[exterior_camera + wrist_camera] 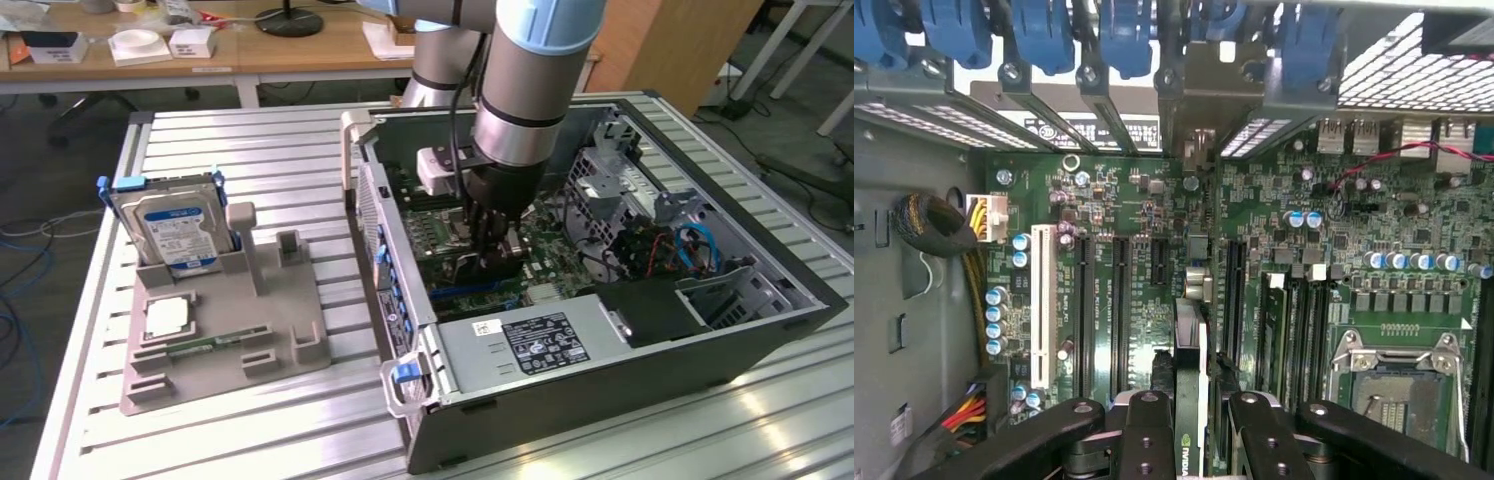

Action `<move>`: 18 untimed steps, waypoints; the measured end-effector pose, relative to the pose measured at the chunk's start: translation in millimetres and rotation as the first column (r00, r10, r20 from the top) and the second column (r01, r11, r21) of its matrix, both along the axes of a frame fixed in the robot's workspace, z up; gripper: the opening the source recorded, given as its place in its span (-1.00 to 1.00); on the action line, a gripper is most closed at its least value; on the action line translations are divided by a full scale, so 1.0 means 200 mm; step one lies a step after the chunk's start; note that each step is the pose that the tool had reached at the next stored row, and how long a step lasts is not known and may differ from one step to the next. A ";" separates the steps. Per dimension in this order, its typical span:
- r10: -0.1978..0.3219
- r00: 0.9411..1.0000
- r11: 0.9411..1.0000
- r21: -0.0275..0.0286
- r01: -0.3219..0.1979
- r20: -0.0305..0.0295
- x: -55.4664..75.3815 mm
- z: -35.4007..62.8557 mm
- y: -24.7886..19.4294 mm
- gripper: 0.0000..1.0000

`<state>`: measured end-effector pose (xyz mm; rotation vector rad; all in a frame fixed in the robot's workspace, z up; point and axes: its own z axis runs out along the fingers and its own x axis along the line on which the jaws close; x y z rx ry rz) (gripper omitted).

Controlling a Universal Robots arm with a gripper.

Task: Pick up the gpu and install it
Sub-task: 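Insert the gpu into the slot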

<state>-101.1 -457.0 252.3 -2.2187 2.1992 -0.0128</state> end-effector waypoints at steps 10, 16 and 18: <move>-0.015 1.000 1.000 -0.001 0.015 0.000 0.00 0.005 -0.001 -0.48; -0.015 1.000 1.000 0.000 0.015 0.000 0.00 0.000 0.000 -0.48; -0.015 1.000 1.000 0.000 0.015 0.000 0.00 -0.006 -0.001 -0.48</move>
